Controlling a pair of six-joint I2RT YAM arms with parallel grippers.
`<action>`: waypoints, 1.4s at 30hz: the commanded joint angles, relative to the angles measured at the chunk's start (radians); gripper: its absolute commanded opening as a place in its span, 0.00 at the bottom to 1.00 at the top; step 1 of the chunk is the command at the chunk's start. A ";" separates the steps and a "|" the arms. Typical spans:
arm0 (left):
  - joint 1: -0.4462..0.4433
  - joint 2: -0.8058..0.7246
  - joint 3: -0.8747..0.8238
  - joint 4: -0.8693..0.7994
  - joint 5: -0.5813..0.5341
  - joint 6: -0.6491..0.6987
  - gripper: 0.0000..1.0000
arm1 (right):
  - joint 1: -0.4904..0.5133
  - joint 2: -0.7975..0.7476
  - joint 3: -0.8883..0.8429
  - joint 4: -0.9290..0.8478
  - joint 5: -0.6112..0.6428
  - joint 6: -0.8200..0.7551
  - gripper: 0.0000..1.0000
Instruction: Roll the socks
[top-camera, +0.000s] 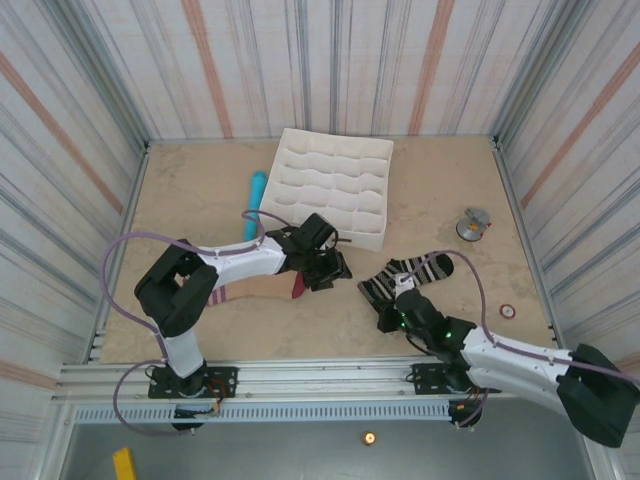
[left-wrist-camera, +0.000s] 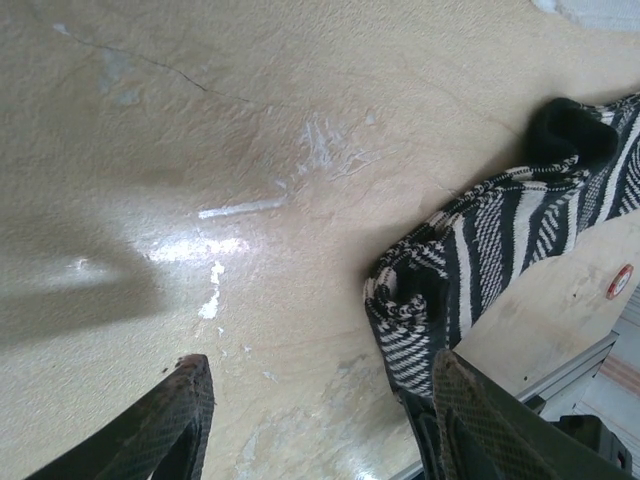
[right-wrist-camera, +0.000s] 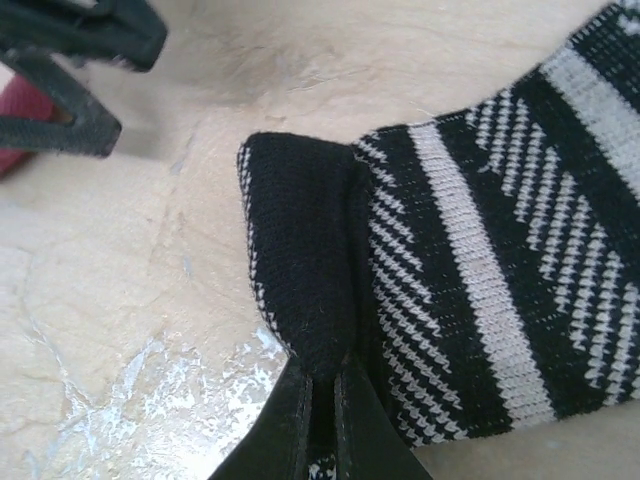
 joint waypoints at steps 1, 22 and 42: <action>-0.013 -0.018 0.021 -0.022 -0.024 0.021 0.60 | -0.074 -0.076 -0.045 -0.110 -0.138 0.131 0.00; -0.118 0.124 0.080 0.193 -0.037 0.060 0.51 | -0.524 0.114 0.073 -0.274 -0.562 0.272 0.00; -0.155 0.220 0.109 0.225 -0.076 0.023 0.39 | -0.563 0.283 0.120 -0.228 -0.581 0.260 0.00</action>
